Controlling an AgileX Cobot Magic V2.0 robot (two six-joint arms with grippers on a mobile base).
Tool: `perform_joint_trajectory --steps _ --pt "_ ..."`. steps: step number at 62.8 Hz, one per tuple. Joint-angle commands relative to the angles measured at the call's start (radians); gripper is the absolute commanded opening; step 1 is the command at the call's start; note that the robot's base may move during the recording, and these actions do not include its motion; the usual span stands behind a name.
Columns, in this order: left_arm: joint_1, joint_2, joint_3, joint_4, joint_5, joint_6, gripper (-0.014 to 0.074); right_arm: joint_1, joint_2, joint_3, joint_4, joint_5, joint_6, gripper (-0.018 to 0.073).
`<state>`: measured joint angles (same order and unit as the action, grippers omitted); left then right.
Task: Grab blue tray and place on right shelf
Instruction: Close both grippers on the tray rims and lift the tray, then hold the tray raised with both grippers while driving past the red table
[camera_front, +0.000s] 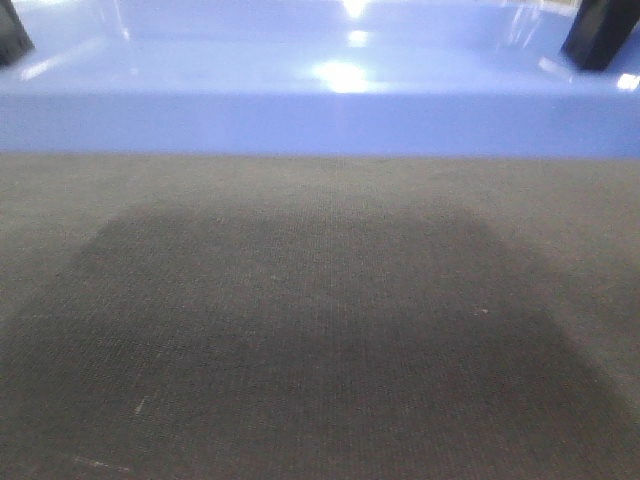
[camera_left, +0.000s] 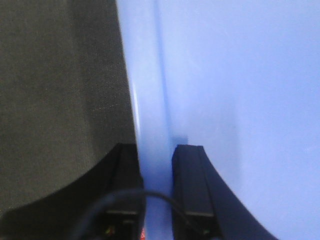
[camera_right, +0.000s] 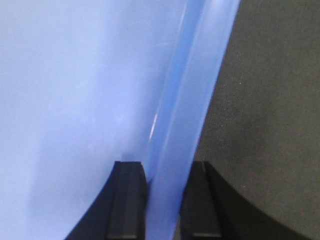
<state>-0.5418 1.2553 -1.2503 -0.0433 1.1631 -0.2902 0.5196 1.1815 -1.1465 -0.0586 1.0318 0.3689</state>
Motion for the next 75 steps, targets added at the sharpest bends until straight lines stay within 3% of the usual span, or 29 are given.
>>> perform_joint_trajectory --steps 1,24,75 --pt "-0.026 -0.028 -0.064 0.005 0.016 0.028 -0.0046 0.01 -0.057 -0.032 -0.032 -0.024 -0.037 0.0055" --pt "-0.03 -0.028 -0.12 0.005 0.052 0.021 -0.0046 0.01 -0.11 -0.122 -0.033 0.007 -0.037 0.0055" --pt "-0.03 -0.028 -0.12 0.005 0.059 0.021 -0.0048 0.01 -0.109 -0.123 -0.033 0.013 -0.037 0.0055"
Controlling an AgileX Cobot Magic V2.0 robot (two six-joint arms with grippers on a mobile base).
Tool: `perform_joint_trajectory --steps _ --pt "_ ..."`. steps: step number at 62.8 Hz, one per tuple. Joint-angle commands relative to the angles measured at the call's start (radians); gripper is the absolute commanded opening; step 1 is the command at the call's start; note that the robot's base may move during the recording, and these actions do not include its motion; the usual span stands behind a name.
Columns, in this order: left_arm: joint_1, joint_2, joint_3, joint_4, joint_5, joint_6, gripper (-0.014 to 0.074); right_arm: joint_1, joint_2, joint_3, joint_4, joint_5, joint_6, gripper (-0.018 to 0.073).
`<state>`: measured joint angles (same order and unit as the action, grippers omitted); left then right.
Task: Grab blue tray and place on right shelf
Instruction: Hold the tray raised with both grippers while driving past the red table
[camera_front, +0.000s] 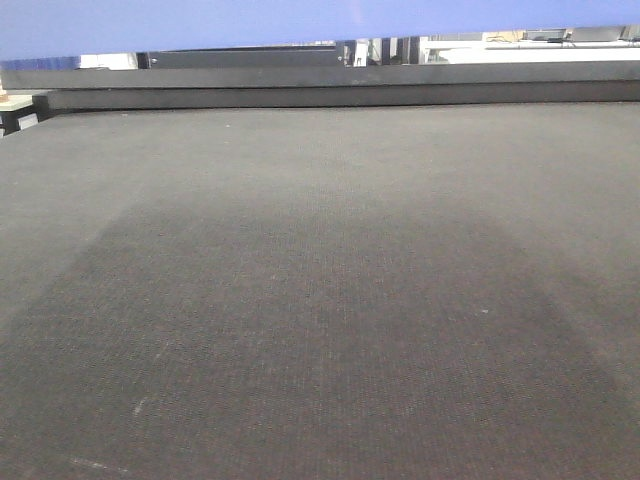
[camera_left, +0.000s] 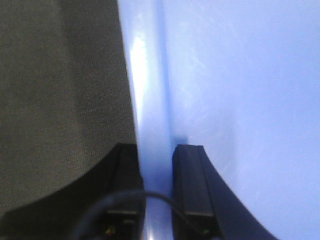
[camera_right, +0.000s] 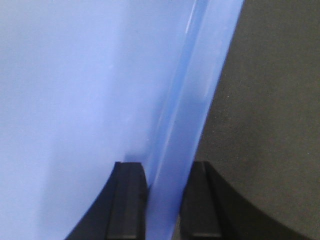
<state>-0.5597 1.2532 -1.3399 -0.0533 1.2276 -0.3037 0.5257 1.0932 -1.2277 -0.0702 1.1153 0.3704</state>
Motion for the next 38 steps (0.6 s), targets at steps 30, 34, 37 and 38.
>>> perform_joint_trajectory --steps 30,34,37,38 --pt "-0.012 -0.026 -0.03 0.015 -0.006 0.034 -0.0048 0.003 -0.021 -0.042 -0.021 -0.071 -0.038 0.0055" --pt "-0.012 -0.026 -0.03 0.015 -0.006 0.034 -0.0048 0.003 -0.021 -0.042 -0.021 -0.071 -0.038 0.0055" --pt "-0.012 -0.026 -0.03 0.015 -0.006 0.034 -0.0048 0.003 -0.021 -0.042 -0.021 -0.071 -0.038 0.0055" --pt "-0.012 -0.026 -0.03 0.015 -0.006 0.034 -0.0048 0.003 -0.021 -0.042 -0.021 -0.071 -0.038 0.0055"
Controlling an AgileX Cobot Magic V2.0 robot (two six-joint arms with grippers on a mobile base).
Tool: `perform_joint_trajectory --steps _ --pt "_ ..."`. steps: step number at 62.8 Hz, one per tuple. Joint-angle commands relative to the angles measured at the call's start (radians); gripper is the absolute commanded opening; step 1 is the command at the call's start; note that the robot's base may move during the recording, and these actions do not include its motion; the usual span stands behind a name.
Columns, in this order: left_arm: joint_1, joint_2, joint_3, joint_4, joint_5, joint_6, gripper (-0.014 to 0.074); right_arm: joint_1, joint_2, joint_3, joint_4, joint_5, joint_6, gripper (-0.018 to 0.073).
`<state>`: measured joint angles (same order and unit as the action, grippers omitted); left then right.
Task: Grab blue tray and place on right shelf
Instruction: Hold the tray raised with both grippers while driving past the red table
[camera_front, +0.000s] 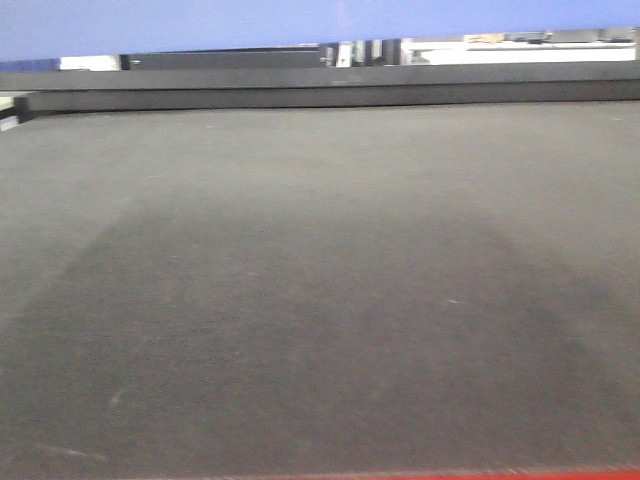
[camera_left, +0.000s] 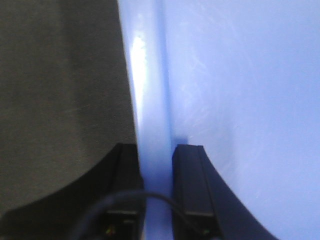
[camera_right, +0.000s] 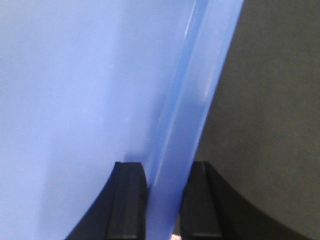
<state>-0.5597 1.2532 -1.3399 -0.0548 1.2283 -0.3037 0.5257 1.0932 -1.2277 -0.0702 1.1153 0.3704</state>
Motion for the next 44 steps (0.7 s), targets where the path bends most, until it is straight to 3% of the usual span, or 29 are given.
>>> perform_joint_trajectory --steps 1,44 --pt "-0.012 -0.026 -0.03 0.017 -0.006 0.034 -0.0048 0.003 -0.021 -0.042 -0.021 -0.071 -0.038 0.0055" --pt "-0.012 -0.026 -0.03 -0.045 -0.006 0.034 -0.0048 0.003 -0.021 -0.042 -0.021 -0.071 -0.038 0.0055"
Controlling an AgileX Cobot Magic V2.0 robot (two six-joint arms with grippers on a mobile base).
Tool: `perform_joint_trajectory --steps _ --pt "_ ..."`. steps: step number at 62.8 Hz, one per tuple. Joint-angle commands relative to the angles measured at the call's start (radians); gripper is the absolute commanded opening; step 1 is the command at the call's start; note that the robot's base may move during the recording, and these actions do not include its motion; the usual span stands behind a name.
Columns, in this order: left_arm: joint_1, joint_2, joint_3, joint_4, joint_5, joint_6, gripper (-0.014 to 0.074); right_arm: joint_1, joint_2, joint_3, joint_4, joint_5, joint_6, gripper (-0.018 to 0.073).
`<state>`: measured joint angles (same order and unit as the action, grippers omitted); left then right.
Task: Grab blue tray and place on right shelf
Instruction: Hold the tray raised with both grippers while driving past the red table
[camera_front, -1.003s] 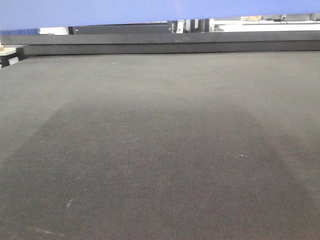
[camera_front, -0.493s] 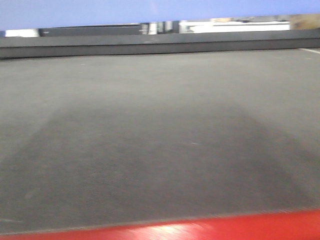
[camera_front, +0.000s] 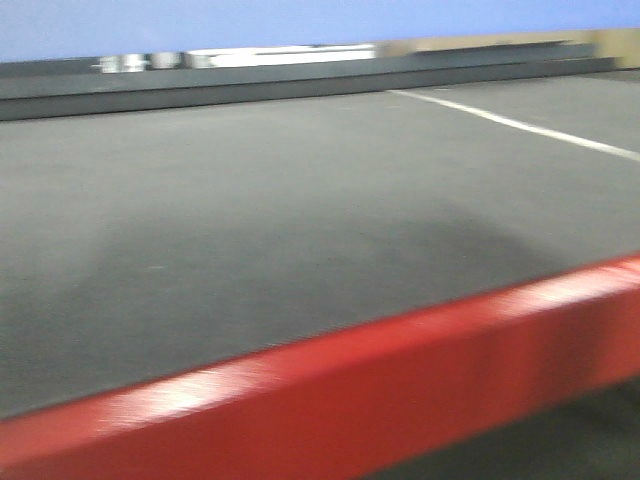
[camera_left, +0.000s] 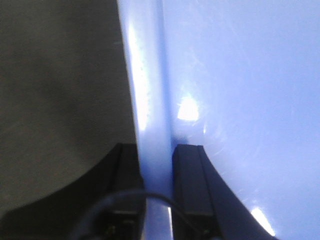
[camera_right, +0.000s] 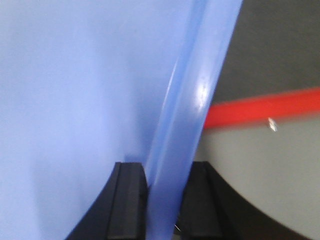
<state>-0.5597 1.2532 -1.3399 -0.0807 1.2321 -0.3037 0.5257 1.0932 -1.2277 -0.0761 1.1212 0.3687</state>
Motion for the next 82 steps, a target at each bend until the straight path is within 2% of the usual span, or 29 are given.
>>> perform_joint_trajectory --steps 1,82 --pt "-0.012 -0.026 -0.03 -0.019 -0.01 0.034 -0.0048 0.003 -0.021 -0.042 -0.015 -0.077 -0.037 0.0055" --pt "-0.012 -0.026 -0.03 -0.019 -0.01 0.034 -0.0048 0.003 -0.021 -0.042 -0.015 -0.077 -0.038 0.0055"
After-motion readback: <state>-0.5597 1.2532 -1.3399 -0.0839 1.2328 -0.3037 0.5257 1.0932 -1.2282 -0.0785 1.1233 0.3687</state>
